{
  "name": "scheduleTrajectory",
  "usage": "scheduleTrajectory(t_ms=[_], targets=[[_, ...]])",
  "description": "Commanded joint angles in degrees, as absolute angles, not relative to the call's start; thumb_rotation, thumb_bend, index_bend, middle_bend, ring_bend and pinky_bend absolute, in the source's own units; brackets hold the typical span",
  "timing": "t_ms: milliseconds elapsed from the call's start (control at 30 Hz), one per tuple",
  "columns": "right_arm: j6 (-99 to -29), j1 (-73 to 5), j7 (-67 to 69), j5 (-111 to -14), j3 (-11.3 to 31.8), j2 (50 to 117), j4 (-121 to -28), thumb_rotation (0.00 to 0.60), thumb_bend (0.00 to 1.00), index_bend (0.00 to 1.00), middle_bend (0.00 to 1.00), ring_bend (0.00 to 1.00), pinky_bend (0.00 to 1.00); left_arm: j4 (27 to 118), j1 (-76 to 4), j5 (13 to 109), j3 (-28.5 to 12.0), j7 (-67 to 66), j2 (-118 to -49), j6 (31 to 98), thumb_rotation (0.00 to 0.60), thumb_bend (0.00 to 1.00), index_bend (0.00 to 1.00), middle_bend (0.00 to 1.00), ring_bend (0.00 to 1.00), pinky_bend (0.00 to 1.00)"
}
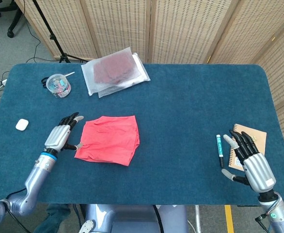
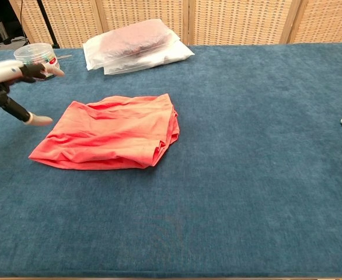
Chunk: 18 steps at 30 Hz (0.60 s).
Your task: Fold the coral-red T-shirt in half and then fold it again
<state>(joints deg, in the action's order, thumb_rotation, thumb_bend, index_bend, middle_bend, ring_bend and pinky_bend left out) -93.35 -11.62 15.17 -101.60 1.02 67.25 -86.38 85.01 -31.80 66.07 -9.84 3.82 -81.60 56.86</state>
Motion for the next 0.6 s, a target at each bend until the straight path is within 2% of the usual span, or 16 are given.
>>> scheduleTrajectory(t_ms=[33,267,600], targets=[[-93.5,-11.6,15.2,-101.6,1.0,67.2,-86.4,0.6,0.0,0.0,0.0,0.0,0.0,88.2,-30.4,67.5,-10.4,3.8,-78.6,59.6,0.6,0.2,0.0,0.0,0.0,0.0],[-94.2,-11.3,15.4,-101.5,1.3,66.9,-86.6,0.6,0.0,0.0,0.0,0.0,0.0,94.2,-24.8,73.1,-8.5,1.0,-72.1,70.0,0.6,0.15,0.0,0.0,0.0,0.0],[-95.9,-10.7,15.5,-100.3,2.5,66.5,-86.3,0.6,0.0,0.0,0.0,0.0,0.0,99.3,-14.1,77.6,-3.7,-0.2,-66.9,83.7,0.6,0.14,0.0,0.0,0.0,0.0]])
